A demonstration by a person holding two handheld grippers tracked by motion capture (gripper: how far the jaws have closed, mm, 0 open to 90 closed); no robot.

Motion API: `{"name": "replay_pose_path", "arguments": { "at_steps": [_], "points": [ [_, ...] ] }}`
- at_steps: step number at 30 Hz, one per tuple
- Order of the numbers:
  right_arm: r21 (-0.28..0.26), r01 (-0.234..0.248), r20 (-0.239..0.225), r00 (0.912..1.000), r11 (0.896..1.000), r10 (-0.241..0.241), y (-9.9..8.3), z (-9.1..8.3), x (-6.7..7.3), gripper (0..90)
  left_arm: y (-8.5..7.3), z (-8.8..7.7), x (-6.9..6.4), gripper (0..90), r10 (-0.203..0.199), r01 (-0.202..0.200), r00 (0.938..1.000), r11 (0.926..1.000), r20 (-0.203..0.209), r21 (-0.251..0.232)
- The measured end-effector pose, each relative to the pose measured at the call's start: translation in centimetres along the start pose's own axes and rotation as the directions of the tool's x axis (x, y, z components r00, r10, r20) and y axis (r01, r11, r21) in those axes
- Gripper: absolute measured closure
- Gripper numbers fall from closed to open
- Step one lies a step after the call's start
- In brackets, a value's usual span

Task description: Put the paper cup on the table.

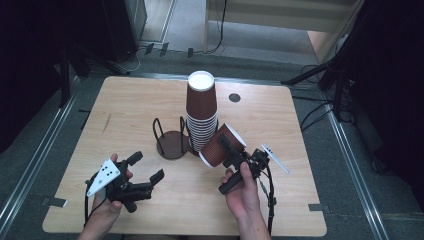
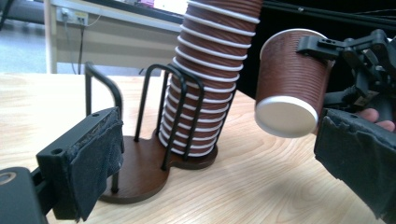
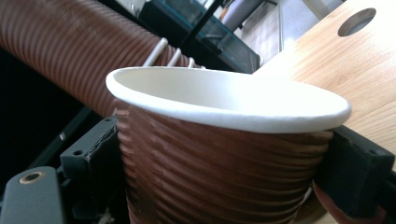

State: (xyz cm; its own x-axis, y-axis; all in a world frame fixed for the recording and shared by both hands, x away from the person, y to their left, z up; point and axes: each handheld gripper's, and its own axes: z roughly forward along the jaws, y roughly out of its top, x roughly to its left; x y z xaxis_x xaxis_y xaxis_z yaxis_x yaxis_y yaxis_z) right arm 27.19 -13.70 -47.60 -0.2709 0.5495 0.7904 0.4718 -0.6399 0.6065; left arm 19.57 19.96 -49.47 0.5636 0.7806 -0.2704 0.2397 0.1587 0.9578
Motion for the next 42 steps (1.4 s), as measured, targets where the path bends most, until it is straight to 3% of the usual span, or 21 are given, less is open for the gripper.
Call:
{"name": "replay_pose_path", "arguments": {
  "at_steps": [3, 9, 13, 18, 23, 30, 37, 39, 40, 42],
  "points": [
    [-0.004, 0.043, 0.001, 0.9991, 0.999, -0.043, 0.0, -0.1, -0.5, 12.1, -0.2, -0.2, 0.5, 2.1, -0.003, 0.003, 0.9999, 1.0, -0.016, 0.006],
    [0.001, 0.076, 0.039, 0.9963, 0.997, -0.076, 0.2, -0.2, -1.7, 12.0, -0.7, -0.4, 1.5, 2.1, -0.011, 0.012, 0.9989, 0.9997, -0.045, 0.022],
    [-0.009, 0.11, 0.031, 0.9935, 0.994, -0.109, 0.4, -0.5, -1.9, 12.0, -0.8, -0.4, 2.0, 2.1, -0.02, 0.021, 0.9982, 0.9995, -0.056, 0.022],
    [-0.043, 0.146, 0.066, 0.9875, 0.988, -0.143, 0.7, -0.8, -2.2, 12.0, -1.1, -0.2, 2.8, 2.1, -0.023, 0.025, 0.9972, 0.9992, -0.071, 0.032],
    [-0.087, 0.217, 0.116, 0.9715, 0.972, -0.207, 1.3, -1.1, -2.9, 12.0, -1.4, -0.3, 3.7, 2.1, -0.039, 0.042, 0.9942, 0.9987, -0.1, 0.028],
    [-0.114, 0.257, 0.183, 0.9549, 0.96, -0.234, 2.1, -1.3, -4.1, 12.0, -1.6, -0.7, 4.9, 2.1, -0.031, 0.035, 0.9863, 0.9991, -0.162, 0.023],
    [-0.141, 0.302, 0.218, 0.9385, 0.943, -0.268, 2.9, -1.4, -4.6, 12.0, -2.3, -1.1, 6.2, 2.1, -0.007, 0.016, 0.9706, 0.9992, -0.24, 0.036],
    [-0.145, 0.317, 0.238, 0.9308, 0.937, -0.278, 3.1, -1.3, -5.0, 12.0, -2.1, -1.3, 6.6, 2.1, -0.007, 0.016, 0.9665, 0.9993, -0.256, 0.035],
    [-0.145, 0.336, 0.257, 0.9212, 0.931, -0.292, 3.2, -1.2, -5.4, 12.0, -2.1, -1.4, 6.6, 2.1, -0.007, 0.017, 0.9654, 0.9993, -0.261, 0.034],
    [-0.146, 0.337, 0.268, 0.9186, 0.93, -0.291, 3.3, -1.2, -5.7, 12.0, -2.1, -1.5, 6.9, 2.1, 0.007, 0.005, 0.9619, 0.999, -0.273, 0.044]
  ]
}}
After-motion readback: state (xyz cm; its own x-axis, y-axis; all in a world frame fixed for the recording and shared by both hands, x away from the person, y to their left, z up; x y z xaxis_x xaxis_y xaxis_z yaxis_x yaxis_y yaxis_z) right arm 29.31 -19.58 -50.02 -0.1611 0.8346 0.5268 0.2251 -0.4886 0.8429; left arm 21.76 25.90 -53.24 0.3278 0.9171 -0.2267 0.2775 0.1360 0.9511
